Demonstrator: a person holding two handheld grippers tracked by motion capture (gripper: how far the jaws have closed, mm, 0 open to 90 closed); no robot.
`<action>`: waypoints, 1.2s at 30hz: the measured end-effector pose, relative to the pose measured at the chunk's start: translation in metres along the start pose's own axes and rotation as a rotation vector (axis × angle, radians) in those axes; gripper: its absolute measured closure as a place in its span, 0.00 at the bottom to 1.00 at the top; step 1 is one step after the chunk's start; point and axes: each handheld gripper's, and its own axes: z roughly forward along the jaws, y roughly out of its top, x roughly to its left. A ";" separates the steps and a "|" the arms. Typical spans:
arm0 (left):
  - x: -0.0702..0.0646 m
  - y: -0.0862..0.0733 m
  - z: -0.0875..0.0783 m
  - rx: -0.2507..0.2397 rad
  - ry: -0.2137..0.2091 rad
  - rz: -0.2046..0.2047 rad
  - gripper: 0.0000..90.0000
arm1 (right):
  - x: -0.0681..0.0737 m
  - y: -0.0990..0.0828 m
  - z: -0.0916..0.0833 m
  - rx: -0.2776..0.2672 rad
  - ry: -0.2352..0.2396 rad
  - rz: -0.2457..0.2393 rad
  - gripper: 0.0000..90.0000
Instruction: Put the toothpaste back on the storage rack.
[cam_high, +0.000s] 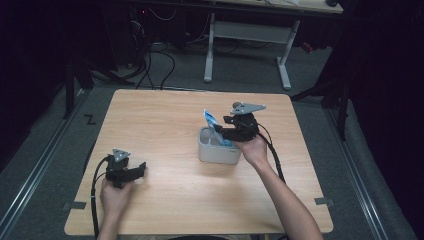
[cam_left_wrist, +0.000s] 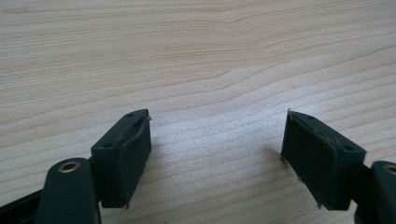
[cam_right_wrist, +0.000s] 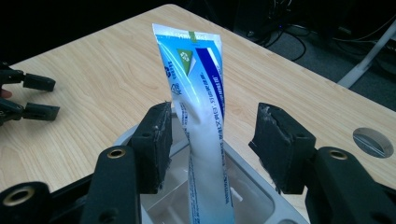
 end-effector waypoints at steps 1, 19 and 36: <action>0.000 0.000 0.000 0.000 -0.001 -0.001 0.27 | -0.001 0.000 -0.001 -0.003 0.000 0.002 0.52; 0.000 0.000 0.000 -0.002 -0.002 -0.003 0.27 | -0.009 -0.007 -0.020 -0.023 -0.014 0.024 0.52; 0.000 0.000 0.000 -0.002 -0.005 -0.006 0.27 | -0.014 -0.008 -0.039 -0.052 -0.021 0.042 0.52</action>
